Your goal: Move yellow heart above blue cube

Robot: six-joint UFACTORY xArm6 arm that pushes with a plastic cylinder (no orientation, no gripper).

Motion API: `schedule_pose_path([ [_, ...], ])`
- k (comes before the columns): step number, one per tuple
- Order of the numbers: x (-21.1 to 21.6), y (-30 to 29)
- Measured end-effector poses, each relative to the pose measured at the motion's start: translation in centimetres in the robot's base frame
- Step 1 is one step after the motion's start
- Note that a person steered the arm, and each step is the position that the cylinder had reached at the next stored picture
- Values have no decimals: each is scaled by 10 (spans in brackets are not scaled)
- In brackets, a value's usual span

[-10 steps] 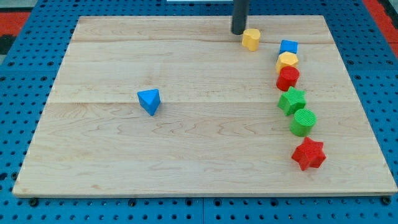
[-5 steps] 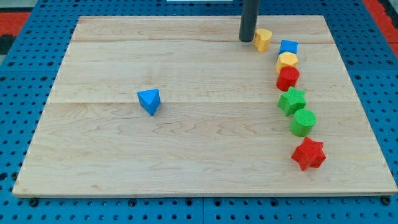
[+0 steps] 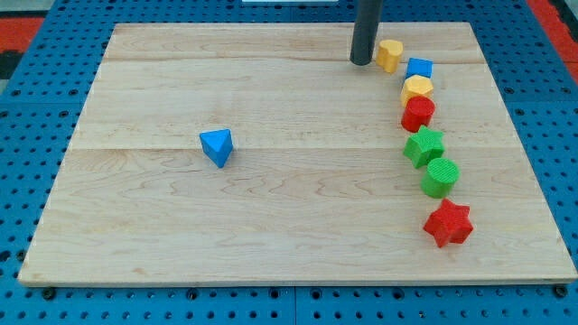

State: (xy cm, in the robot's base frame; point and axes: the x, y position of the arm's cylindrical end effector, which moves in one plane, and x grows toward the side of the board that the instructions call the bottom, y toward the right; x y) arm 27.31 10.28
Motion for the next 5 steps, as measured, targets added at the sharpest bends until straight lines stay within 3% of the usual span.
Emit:
schedule_pose_path([
  [5, -19, 27],
])
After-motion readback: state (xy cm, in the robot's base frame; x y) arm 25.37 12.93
